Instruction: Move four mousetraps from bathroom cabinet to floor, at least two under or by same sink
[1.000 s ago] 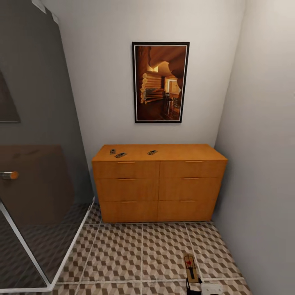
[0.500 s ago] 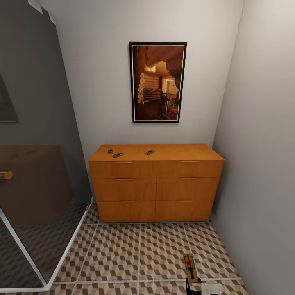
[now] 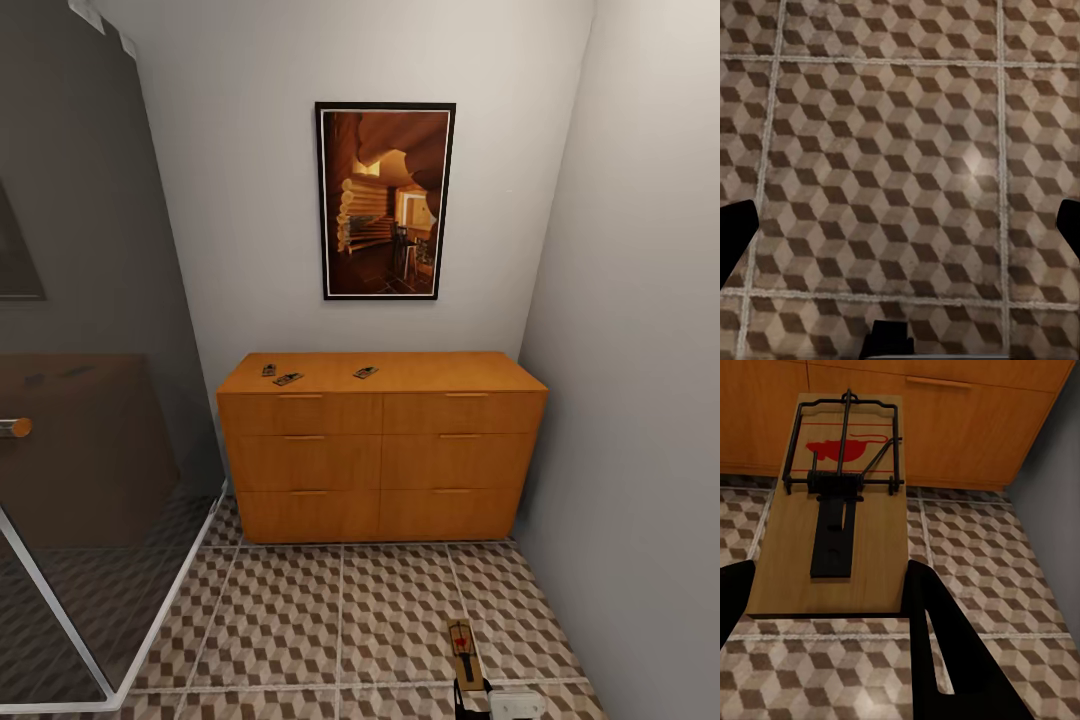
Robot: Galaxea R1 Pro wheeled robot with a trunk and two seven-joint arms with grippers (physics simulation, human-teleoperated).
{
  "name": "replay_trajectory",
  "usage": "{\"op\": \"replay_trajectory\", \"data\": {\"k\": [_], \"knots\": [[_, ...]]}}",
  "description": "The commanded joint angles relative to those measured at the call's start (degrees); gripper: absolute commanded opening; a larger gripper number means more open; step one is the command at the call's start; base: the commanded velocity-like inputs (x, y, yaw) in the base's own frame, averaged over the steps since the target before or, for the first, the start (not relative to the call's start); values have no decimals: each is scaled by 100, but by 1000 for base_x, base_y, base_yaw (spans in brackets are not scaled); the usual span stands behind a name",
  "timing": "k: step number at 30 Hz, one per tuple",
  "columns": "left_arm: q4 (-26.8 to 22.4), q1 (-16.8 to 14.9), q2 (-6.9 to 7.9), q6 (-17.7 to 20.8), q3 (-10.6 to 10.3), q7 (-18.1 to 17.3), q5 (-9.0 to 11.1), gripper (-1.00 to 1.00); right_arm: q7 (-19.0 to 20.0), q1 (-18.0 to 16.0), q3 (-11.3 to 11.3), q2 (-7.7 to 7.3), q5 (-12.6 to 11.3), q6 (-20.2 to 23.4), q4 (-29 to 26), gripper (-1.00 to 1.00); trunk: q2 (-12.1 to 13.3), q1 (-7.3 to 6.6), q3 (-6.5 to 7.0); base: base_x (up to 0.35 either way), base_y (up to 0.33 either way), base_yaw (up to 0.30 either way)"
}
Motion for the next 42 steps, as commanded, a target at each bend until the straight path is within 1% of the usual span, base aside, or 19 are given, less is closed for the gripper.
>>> {"op": "replay_trajectory", "data": {"k": [1,2,4,5,6,13,17,20,22,23,25,26,28,29,31,32,36,37,42], "knots": [[-416,2,28,544,10,1,11,100,-39,-4,4,1,44,-7,5,-100,-3,0,-5,0,0,0],[-636,2,42,813,10,0,12,100,-38,-4,4,1,44,-7,9,-100,-3,0,-5,0,0,0],[-1534,2,81,1810,10,-10,12,100,-38,-4,4,1,44,-3,11,-100,-3,0,-5,0,0,0],[-1746,2,87,2028,10,-11,12,100,-38,-4,4,1,45,-2,12,-100,-3,0,-5,0,0,0],[-2144,-1,94,2426,10,-13,7,100,-38,-4,4,1,45,-1,13,-100,-3,0,-5,0,0,0],[-3787,-173,165,3982,10,-15,-63,100,-38,-4,4,1,45,2,14,-100,-3,0,-5,0,0,0],[-4709,-524,231,4868,10,-16,-92,100,-38,-4,4,1,45,2,14,-100,-3,0,-5,0,0,0],[-5292,-979,306,5690,13,-16,-101,100,-38,-4,4,1,45,2,15,-100,-3,0,-5,0,0,0],[-5414,-1225,328,5964,15,-16,-103,100,-38,-4,4,1,45,2,18,-100,-3,0,-5,0,0,0],[-5485,-1496,344,6139,15,-15,-98,100,-38,-4,4,1,45,2,20,-100,-3,0,-5,0,0,0],[-5521,-1771,354,6249,17,-10,-94,100,-38,-4,4,1,45,2,21,-100,-3,0,-5,0,0,0],[-5527,-2051,360,6322,17,-5,-92,100,-38,-4,4,1,45,2,22,-100,-3,0,-5,0,0,0],[-5495,-2358,365,6370,18,1,-89,100,-38,-4,4,1,45,2,21,-100,-3,0,-5,0,0,0],[-5401,-2689,367,6402,18,7,-88,100,-38,-4,4,1,45,2,22,-100,-3,0,-5,0,0,0],[-5234,-3033,369,6424,19,11,-88,100,-38,-4,4,1,45,2,22,-100,-3,0,-5,0,0,0],[-5020,-3383,370,6438,19,16,-88,100,-38,-4,4,1,45,2,22,-100,-3,0,-5,0,0,0],[-4568,-4071,371,6453,23,26,-88,100,-36,-4,4,1,45,4,23,-100,-3,0,-5,0,0,0],[-4354,-4403,371,6457,23,33,-88,100,-37,-4,4,1,45,6,23,-100,-3,0,-5,0,0,0],[-3653,-5346,365,6459,27,81,-91,100,-34,-4,11,1,45,10,23,-100,-3,0,-5,0,0,0]]}}
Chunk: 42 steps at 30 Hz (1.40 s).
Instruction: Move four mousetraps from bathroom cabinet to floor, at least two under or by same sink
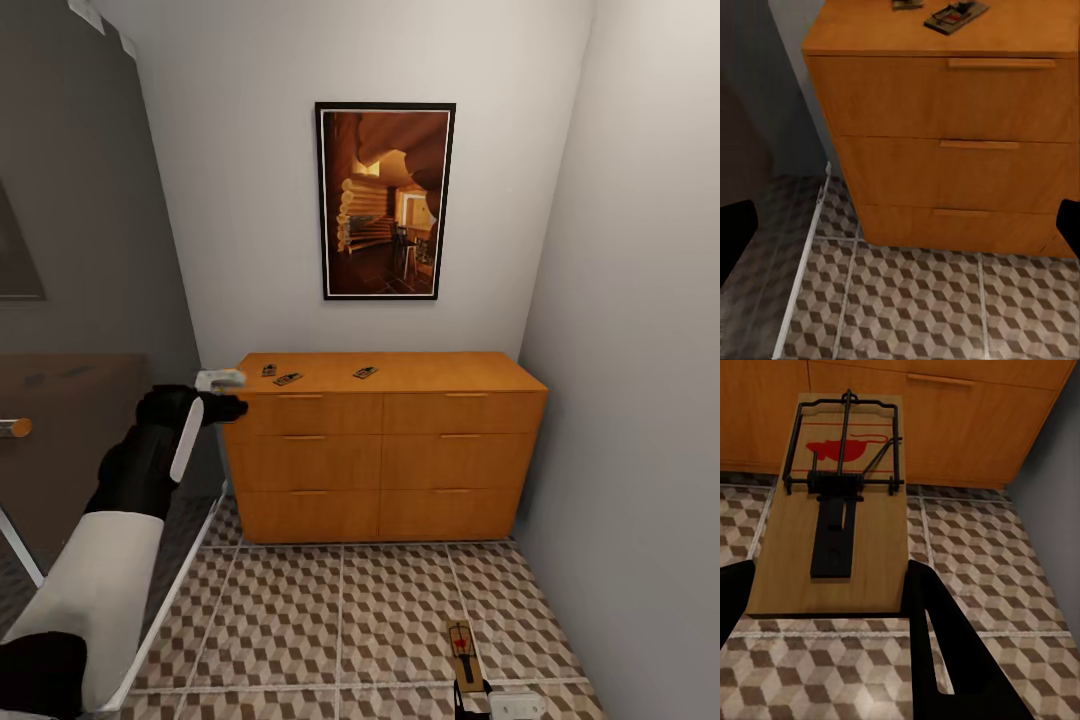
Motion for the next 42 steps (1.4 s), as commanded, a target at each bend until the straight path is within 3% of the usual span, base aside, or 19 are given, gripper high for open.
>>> {"op": "replay_trajectory", "data": {"k": [1,8,13,18,31,42], "knots": [[93,-162,0,22,-1,89,0,100,-37,-4,5,1,42,-7,5,-100,-3,0,-7,0,0,0],[209,-390,-15,45,-35,468,-6,100,-35,-4,6,1,42,-2,5,-100,-3,0,-7,0,0,0],[65,-417,18,44,-414,491,5,100,-34,-4,7,1,42,-1,5,-100,-3,0,-7,0,0,0],[-3,-415,31,43,-638,479,12,100,-34,-4,7,1,42,-2,5,-100,-3,0,-7,0,0,0],[69,-407,43,46,-713,465,17,100,-34,-4,7,1,42,-3,5,-100,-3,0,-7,14,0,0],[231,-409,36,43,-721,451,23,100,-34,-4,8,6,42,-2,5,-100,-3,0,-7,264,0,0]]}}
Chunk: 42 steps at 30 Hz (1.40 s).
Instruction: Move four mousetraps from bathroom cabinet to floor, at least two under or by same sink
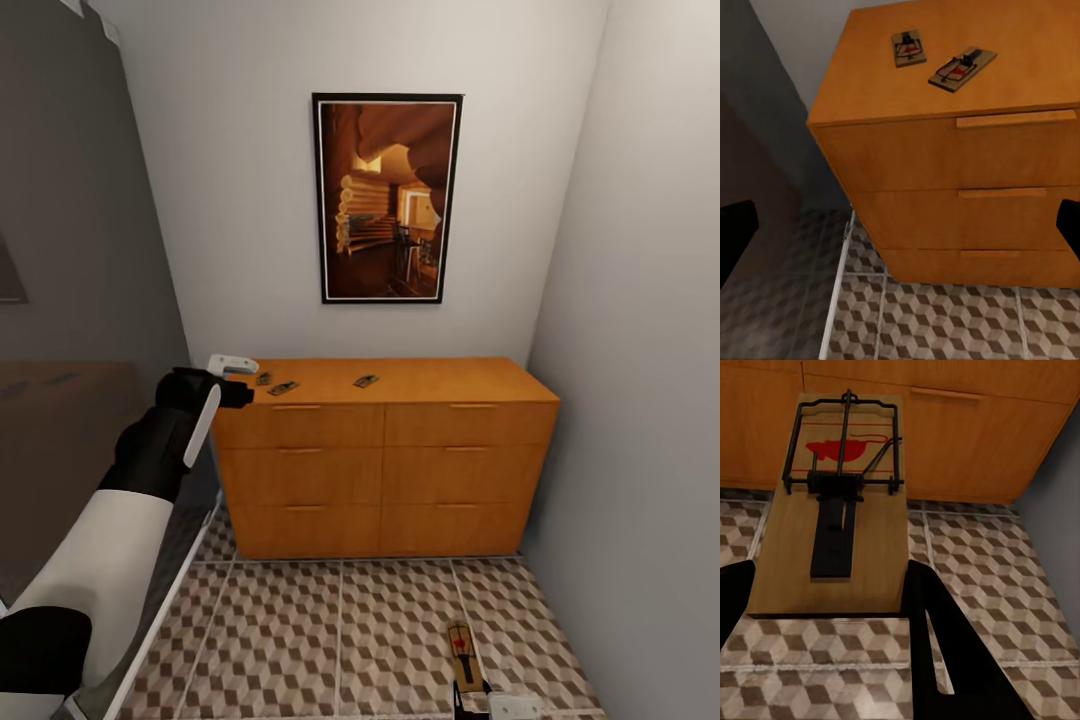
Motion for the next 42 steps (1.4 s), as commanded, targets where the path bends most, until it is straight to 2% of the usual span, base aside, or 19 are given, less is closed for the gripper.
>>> {"op": "replay_trajectory", "data": {"k": [1,12,17,21,29,36,42], "knots": [[9,-4,5,22,-18,22,5,100,-39,-4,4,2,41,-8,6,-100,-3,3,-6,330,0,0],[111,-4,4,18,-18,10,5,100,-30,-4,3,-25,41,-7,613,-100,-3,3,-6,339,0,0],[164,-5,4,18,-18,-3,7,100,-27,47,3,-37,36,213,708,-100,-3,3,-6,340,0,0],[232,-6,4,12,-18,-264,5,100,101,177,3,-41,33,595,728,-100,-3,3,-6,320,0,0],[262,-3,13,7,-18,-535,0,100,531,220,3,-35,32,721,733,-100,-3,3,-6,125,0,0],[302,4,94,9,-26,-661,-1,100,602,224,3,-38,26,734,734,-100,-3,3,-6,11,0,0],[297,3,260,7,-27,-1153,-3,100,610,224,3,-39,28,735,734,-100,-3,3,-6,1,0,0]]}}
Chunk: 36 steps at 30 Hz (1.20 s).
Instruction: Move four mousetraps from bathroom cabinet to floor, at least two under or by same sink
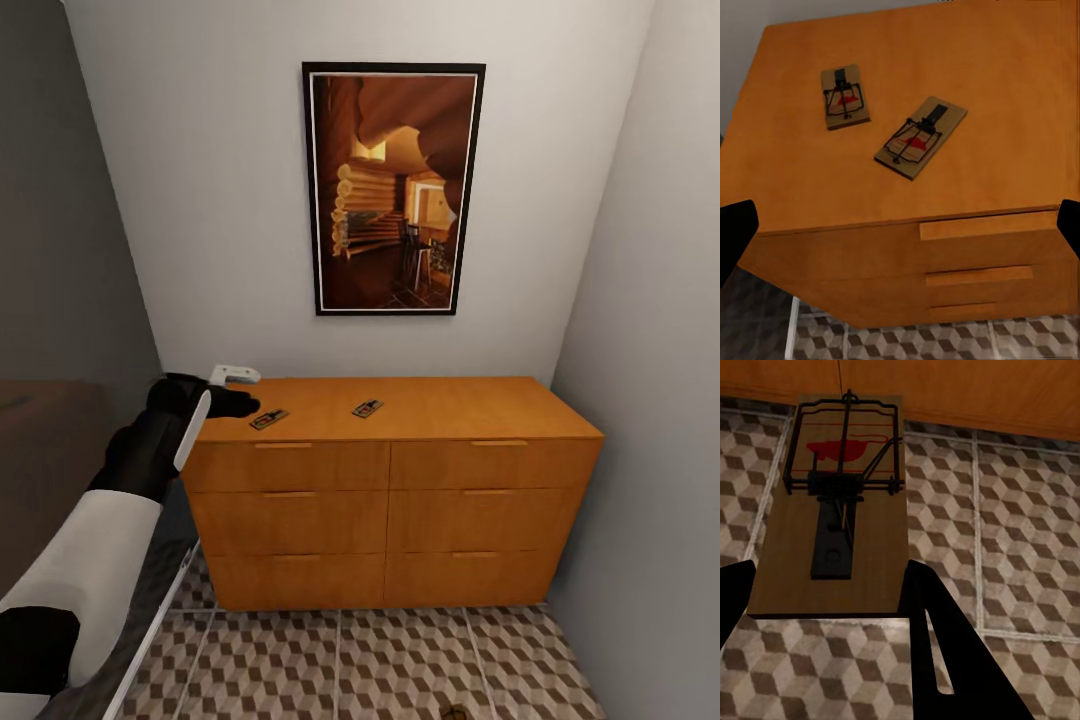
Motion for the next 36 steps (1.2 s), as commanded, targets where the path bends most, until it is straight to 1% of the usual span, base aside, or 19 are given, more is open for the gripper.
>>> {"op": "replay_trajectory", "data": {"k": [1,4,8,10,12,13,14,16,17,19,21,23,25,27,29,36], "knots": [[-12,-5,42,22,-11,-117,-4,100,-40,-4,5,1,46,-10,5,-100,-4,0,-6,0,0,0],[-34,-4,119,23,-11,-295,-7,100,-40,-4,5,1,43,-10,5,-100,-4,0,-6,0,0,0],[-85,-6,215,24,-5,-688,-8,100,-39,-4,5,1,44,-10,5,-100,-4,0,-6,0,0,0],[-91,-6,252,24,-2,-818,-8,100,-39,-4,5,1,44,-10,5,-100,-4,0,-6,0,0,0],[-99,-6,349,24,8,-1140,-8,100,-39,-4,5,1,46,-10,5,-100,-4,0,-6,0,0,0],[-100,-6,377,24,10,-1238,-8,100,-39,-4,5,1,45,-10,5,-100,-4,0,-6,0,0,0],[-103,-4,431,24,13,-1448,-9,100,-39,-4,5,1,44,-10,5,-100,-4,0,-6,0,0,0],[-108,-3,484,22,17,-1664,-12,100,-39,-4,5,1,46,-10,5,-100,-4,0,-6,0,0,0],[-118,-3,541,19,20,-1862,-17,100,-39,-4,5,1,45,-10,5,-100,-4,0,-6,0,0,0],[-132,-2,619,17,19,-2081,-22,100,-39,-4,5,1,44,-10,5,-100,-4,0,-6,0,0,0],[-140,-2,682,16,15,-2204,-24,100,-39,-4,5,1,45,-10,5,-100,-4,0,-6,0,0,0],[-142,-2,715,16,1,-2251,-25,100,-39,-4,5,1,46,-10,5,-100,-4,0,-6,0,0,0],[-145,-2,752,15,-76,-2300,-26,100,-38,-4,5,1,46,-10,5,-100,-4,0,-6,0,0,0],[-143,-2,761,15,-139,-2312,-26,100,-37,-4,5,1,45,-10,5,-100,-4,0,-6,0,0,0],[-140,-2,771,15,-256,-2325,-31,100,-31,-4,5,1,45,-10,5,-100,-4,0,-6,0,0,0],[-137,-2,777,15,-338,-2333,-34,100,-23,-4,5,2,44,-10,5,-100,-4,0,-6,0,0,0]]}}
